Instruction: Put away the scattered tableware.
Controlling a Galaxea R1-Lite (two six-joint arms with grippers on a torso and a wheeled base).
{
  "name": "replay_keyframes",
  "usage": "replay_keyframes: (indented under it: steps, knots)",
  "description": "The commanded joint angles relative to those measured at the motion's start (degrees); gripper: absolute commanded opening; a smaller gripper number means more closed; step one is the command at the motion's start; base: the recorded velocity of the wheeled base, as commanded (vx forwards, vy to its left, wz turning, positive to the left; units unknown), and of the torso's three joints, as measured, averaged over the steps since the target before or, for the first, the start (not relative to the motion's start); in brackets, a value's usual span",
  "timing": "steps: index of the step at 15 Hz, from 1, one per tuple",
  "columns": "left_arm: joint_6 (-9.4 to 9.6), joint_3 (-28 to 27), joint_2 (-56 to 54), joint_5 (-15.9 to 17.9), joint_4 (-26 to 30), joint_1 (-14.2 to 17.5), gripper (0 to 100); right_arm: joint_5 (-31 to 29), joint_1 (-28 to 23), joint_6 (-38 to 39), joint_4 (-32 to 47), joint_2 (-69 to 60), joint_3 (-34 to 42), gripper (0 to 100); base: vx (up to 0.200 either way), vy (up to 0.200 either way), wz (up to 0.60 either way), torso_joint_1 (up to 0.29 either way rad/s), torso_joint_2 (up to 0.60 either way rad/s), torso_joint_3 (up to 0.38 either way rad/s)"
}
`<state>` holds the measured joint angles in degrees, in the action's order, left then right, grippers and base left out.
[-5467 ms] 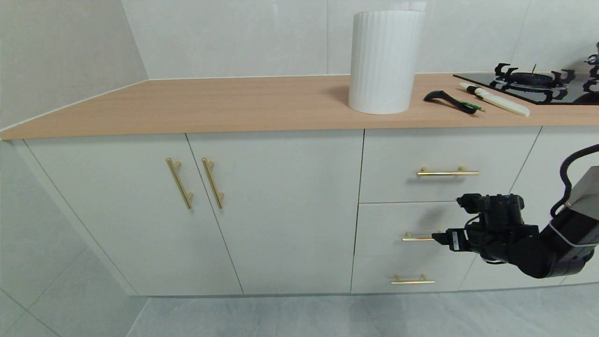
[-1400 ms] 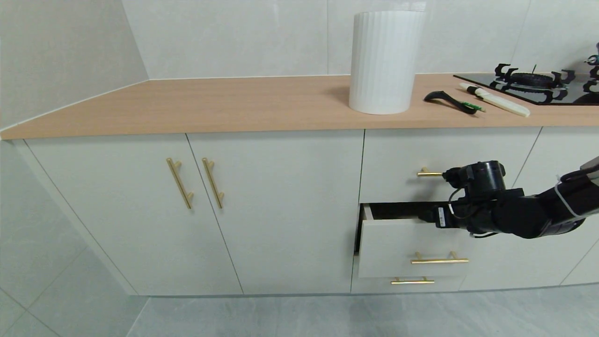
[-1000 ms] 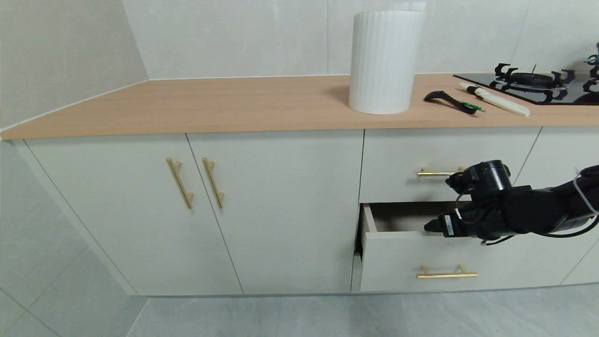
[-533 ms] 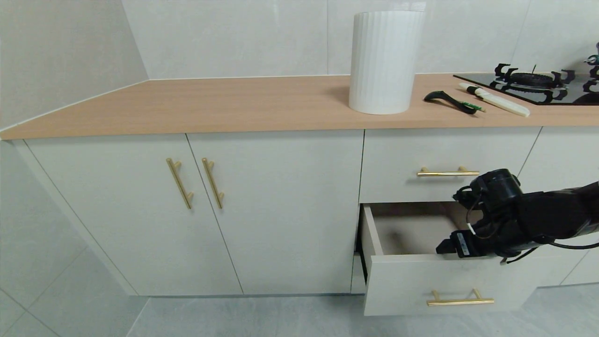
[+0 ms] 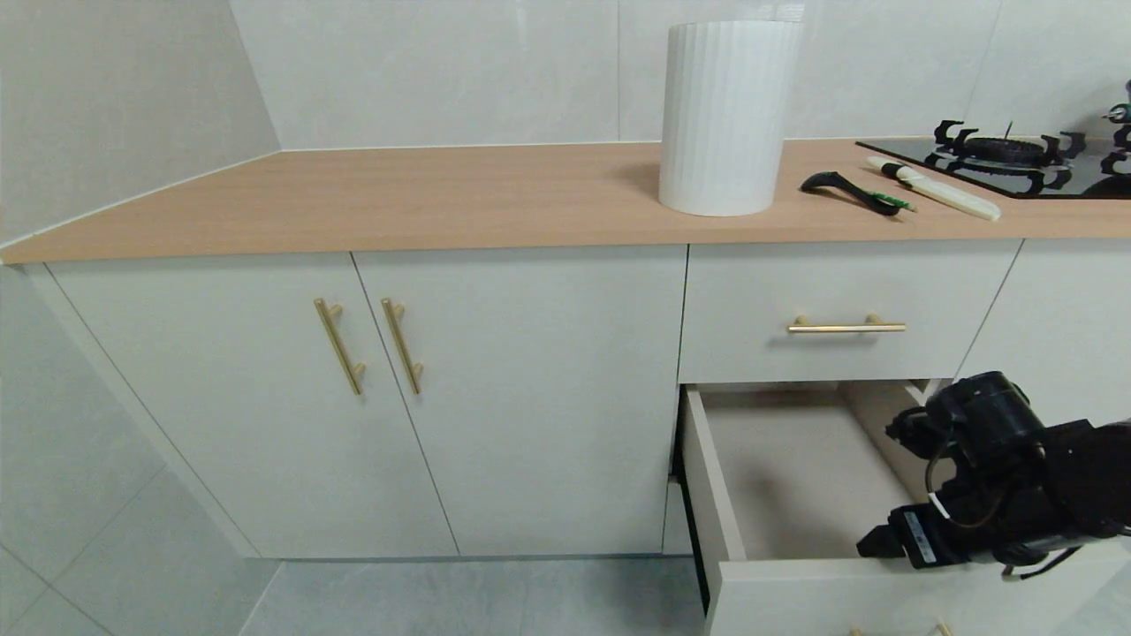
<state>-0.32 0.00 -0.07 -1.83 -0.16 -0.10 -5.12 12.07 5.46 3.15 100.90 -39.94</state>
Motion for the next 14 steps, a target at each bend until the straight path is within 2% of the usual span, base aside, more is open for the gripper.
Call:
replay_keyframes:
  steps: [1, 8, 14]
  knots:
    - [-0.03, 0.0, 0.1, 0.0, 0.0, 0.0, 100, -0.1, 0.1, 0.0, -0.1, -5.6, 5.8, 100, 0.0, 0.0, 0.0, 0.0, 0.0, 0.0]
    - [-0.03, 0.0, 0.1, 0.0, 0.0, 0.0, 100, -0.1, 0.5, -0.1, -0.2, -14.9, 17.3, 100, 0.0, 0.0, 0.0, 0.0, 0.0, 0.0]
    - [-0.03, 0.0, 0.1, 0.0, 0.0, 0.0, 100, -0.5, 0.4, -0.4, -0.2, -25.8, 17.9, 100, 0.0, 0.0, 0.0, 0.0, 0.0, 0.0]
